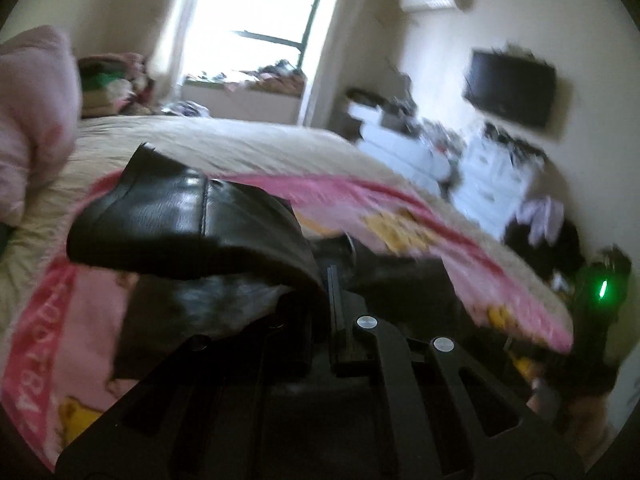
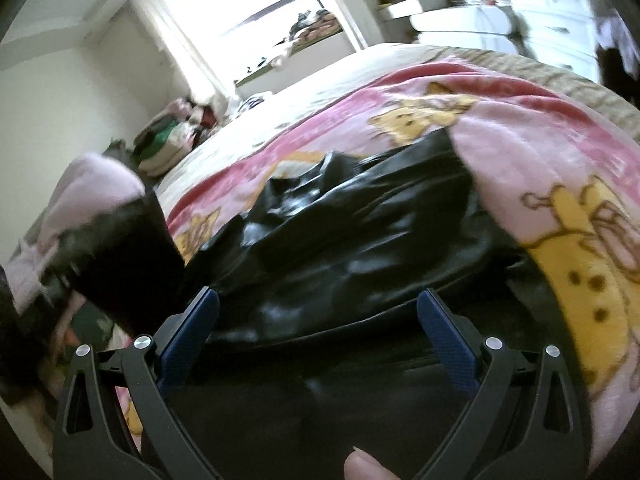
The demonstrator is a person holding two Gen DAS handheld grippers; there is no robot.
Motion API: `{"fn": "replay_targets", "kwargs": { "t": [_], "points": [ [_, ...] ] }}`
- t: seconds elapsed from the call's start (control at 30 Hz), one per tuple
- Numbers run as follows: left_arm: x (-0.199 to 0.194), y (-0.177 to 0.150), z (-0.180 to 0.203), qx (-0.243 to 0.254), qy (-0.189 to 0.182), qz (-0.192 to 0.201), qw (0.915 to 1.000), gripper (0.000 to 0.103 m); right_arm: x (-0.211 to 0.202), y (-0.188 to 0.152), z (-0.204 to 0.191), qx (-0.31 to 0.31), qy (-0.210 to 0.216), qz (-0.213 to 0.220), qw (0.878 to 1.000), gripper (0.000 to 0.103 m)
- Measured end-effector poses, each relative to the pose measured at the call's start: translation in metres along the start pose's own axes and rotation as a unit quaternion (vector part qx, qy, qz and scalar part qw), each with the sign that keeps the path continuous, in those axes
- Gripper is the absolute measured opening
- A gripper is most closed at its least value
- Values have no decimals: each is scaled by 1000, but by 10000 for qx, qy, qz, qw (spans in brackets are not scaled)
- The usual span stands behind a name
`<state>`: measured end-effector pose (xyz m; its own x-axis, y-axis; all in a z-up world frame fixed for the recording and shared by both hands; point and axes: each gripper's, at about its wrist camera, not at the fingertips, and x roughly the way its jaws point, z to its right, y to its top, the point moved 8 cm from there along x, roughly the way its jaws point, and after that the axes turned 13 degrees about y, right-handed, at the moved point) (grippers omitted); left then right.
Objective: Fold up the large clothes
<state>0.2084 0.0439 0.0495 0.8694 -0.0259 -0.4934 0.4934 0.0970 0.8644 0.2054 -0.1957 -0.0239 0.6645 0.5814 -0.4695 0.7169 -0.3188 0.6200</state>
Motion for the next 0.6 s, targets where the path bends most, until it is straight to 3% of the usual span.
{"fn": "replay_targets", "kwargs": {
  "t": [0.17,0.4,0.47,0.6],
  "points": [
    [29,-45,36,794,-73,-424,9959,1,-23,13,36,432,-114,275,9986,99],
    [59,-112,69,2206,180,-881,9712,6,-40,21,65,780,-241,515,9953,99],
    [64,-126,73,2559,209,-963,9617,10,-42,21,69,830,-267,531,9948,99],
    [61,-139,81,2979,199,-874,9504,30,-39,20,75,883,-277,507,9944,99]
  ]
}}
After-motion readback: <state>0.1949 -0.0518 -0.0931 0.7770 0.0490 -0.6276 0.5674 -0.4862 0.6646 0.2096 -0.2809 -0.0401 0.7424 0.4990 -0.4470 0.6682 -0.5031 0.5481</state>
